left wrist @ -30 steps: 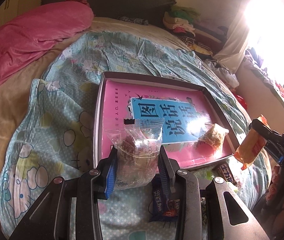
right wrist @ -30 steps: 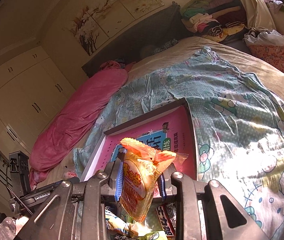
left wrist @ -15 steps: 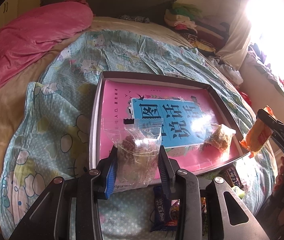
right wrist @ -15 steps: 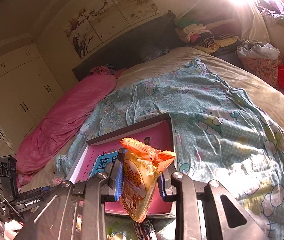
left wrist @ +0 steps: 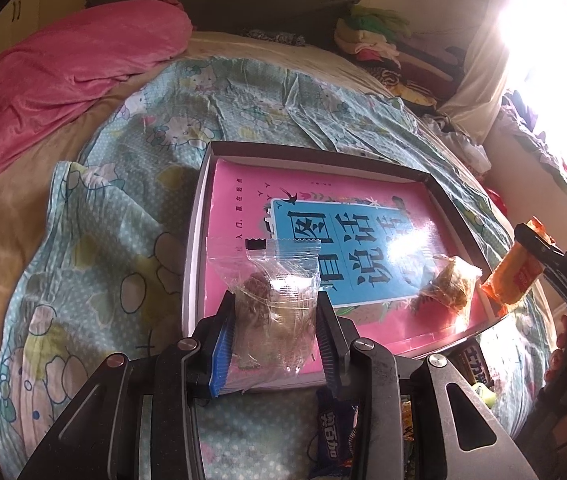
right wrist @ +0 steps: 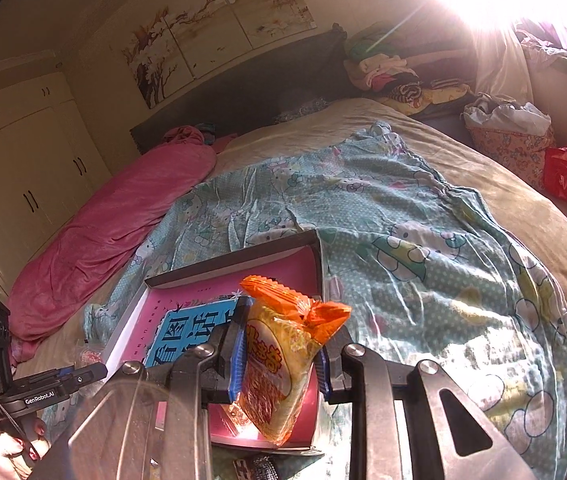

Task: Organize snacks
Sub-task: 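Lift the candy bag with left tool while right tool lifts the bread bag, then carry the candy bag over the box while right tool lowers the bread bag inside, then open left tool over the box while right tool releases the bread bag, then withdraw both tools from the box toward the snack pile beside it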

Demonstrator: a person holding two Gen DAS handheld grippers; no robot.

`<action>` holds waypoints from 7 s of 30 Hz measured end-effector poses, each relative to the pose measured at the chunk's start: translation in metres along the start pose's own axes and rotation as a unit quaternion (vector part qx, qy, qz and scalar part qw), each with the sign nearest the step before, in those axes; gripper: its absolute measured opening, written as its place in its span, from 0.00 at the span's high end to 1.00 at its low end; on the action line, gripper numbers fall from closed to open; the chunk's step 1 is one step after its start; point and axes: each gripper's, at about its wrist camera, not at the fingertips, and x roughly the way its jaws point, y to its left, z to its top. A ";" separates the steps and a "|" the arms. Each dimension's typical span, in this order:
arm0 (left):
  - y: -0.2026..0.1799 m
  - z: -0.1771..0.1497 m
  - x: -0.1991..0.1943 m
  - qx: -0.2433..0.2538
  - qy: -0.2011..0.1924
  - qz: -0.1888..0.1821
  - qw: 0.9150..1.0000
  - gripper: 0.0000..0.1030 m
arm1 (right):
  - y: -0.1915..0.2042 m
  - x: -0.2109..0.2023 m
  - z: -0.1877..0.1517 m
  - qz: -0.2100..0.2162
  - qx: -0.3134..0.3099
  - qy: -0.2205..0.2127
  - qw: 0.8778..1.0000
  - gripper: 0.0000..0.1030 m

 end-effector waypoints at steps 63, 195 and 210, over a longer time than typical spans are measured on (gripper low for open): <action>0.002 -0.010 0.018 0.001 0.005 -0.006 1.000 0.61 | 0.010 0.036 -0.034 0.033 -0.012 0.097 0.995 0.71; -0.022 -0.014 -0.047 0.034 -0.027 -0.006 0.999 0.26 | 0.043 -0.029 -0.028 -0.009 -0.115 0.032 0.993 0.41; -0.034 -0.021 -0.056 0.054 -0.025 -0.017 0.998 0.26 | 0.053 -0.041 -0.034 -0.002 -0.132 0.035 0.991 0.41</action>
